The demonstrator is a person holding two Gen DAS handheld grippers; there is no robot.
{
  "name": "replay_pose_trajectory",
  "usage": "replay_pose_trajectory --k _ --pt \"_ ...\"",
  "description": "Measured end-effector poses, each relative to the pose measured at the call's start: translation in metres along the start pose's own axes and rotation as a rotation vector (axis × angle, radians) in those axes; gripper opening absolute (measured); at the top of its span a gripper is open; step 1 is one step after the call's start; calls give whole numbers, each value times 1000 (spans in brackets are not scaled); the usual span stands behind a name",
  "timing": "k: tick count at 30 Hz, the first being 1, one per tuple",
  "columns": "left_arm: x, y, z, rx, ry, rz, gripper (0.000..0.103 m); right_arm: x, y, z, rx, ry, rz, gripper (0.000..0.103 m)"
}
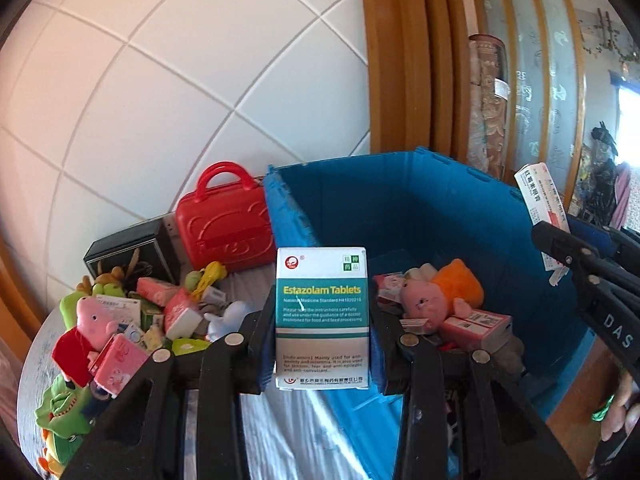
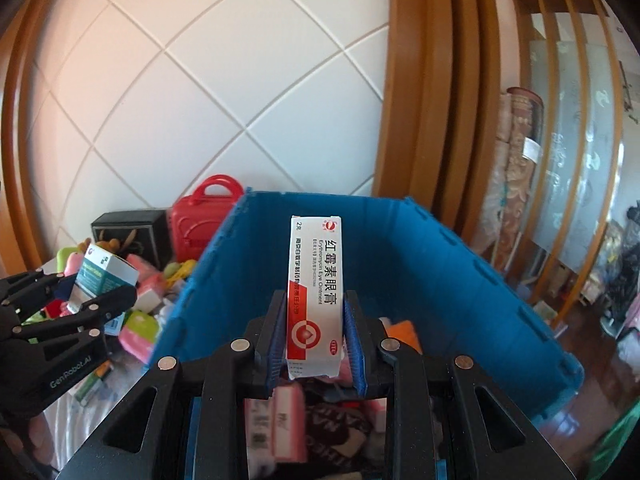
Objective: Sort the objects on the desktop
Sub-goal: 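Carry the Estazolam box with the left tool while the right tool carries the eye ointment box to the crate, then open both tools to drop the two medicine boxes into the crate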
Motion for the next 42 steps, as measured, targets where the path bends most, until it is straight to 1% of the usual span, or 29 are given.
replay_pose_trajectory --k 2,4,7,10,13,17,20,24,26,27,28,30,32,33,34,35,36,37,42 --pt "-30 -10 -4 -5 26 -29 36 -24 4 -2 4 27 -16 27" --pt "-57 -17 -11 8 52 -51 36 -45 8 -7 13 48 -34 27" --pt "-84 -19 -23 47 80 -59 36 -76 15 -10 23 77 -57 27" --pt "-102 -12 -39 103 92 -64 36 -101 21 -15 45 87 -72 27" --pt "-114 -4 -48 137 87 -82 36 -115 31 -21 68 87 -77 27" --pt "-124 -3 -49 147 81 -98 36 -127 42 -33 95 86 -75 27" --pt "-128 0 -52 163 72 -105 36 -131 45 -37 92 92 -73 27" --pt "-129 1 -55 177 72 -85 36 -131 45 -37 84 109 -48 27" --pt "-128 1 -57 190 78 -79 39 -133 46 -36 80 112 -52 28" --pt "-127 2 -57 196 77 -77 45 -135 46 -34 77 115 -58 29" --pt "-127 2 -57 199 78 -73 52 -137 45 -34 75 118 -65 32" --pt "-127 2 -55 192 83 -64 60 -141 45 -32 70 122 -76 40" --pt "-126 1 -52 181 84 -62 63 -143 43 -27 63 124 -82 54" --pt "-127 1 -50 177 88 -61 64 -143 43 -24 58 124 -86 58" --pt "-126 0 -48 172 94 -61 66 -144 42 -21 51 123 -90 67" --pt "-126 0 -45 168 99 -62 66 -144 41 -18 46 124 -93 80" --pt "-124 0 -43 164 97 -61 66 -144 39 -14 37 126 -98 89" --pt "-123 0 -41 158 96 -60 67 -144 38 -10 28 128 -102 103" --pt "-109 -3 -22 121 85 -49 67 -137 27 6 -2 137 -101 103"
Point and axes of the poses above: each gripper's, at about its wrist camera, not at the fingertips, and z roughly against the way its jaws point, x to its left, y to its underside, the point moved 5 cm from there along -z, roughly the way its jaws point, and after that the axes turned 9 degrees about -x, right-handed, at the moved point
